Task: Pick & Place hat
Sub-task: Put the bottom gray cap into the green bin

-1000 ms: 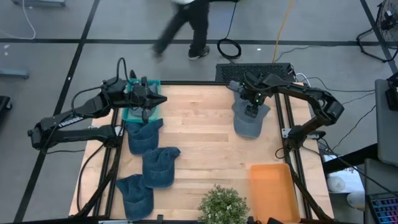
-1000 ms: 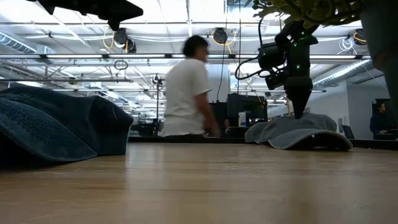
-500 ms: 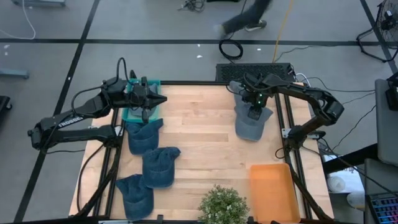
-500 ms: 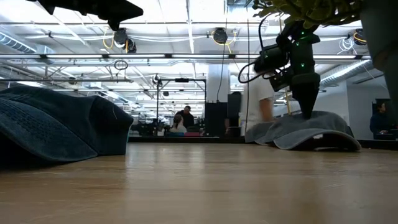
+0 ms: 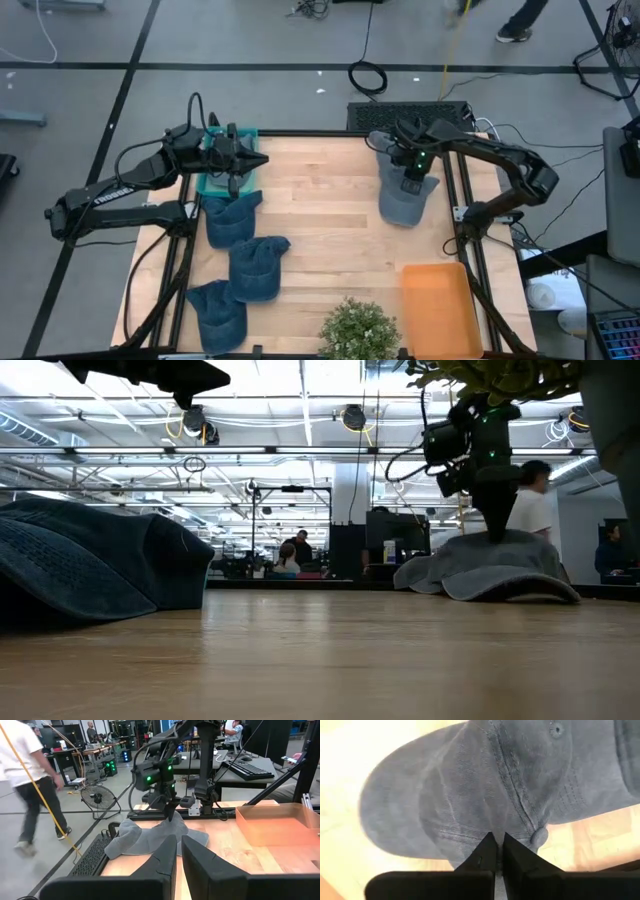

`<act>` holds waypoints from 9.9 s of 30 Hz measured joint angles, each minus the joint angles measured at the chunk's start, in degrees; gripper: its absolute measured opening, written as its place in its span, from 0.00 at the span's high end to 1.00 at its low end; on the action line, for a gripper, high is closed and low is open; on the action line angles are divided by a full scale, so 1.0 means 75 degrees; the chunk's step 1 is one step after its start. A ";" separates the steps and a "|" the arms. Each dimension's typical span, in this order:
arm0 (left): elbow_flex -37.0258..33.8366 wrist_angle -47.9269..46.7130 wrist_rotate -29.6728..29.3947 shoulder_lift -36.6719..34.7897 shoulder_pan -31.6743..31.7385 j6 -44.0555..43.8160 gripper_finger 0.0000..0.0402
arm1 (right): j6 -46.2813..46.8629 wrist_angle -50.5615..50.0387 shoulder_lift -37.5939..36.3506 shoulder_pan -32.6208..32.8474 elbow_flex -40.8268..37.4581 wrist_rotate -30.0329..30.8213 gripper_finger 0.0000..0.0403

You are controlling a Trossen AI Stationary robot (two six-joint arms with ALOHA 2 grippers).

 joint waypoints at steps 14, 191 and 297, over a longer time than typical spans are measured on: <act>0.0002 0.0000 0.0000 0.0000 0.0000 0.0002 0.91 | 0.1590 0.0862 -0.2769 0.1195 -0.0057 0.0002 1.00; 0.3103 0.3589 0.1741 0.6948 -0.1314 -0.8374 0.64 | -0.6270 0.8774 -0.2135 0.5937 -0.1746 0.4010 1.00; 0.8293 -0.7877 -0.1083 0.6202 -0.1131 0.2092 0.99 | 0.1438 0.6710 -0.9729 0.4442 -0.4756 0.3241 0.44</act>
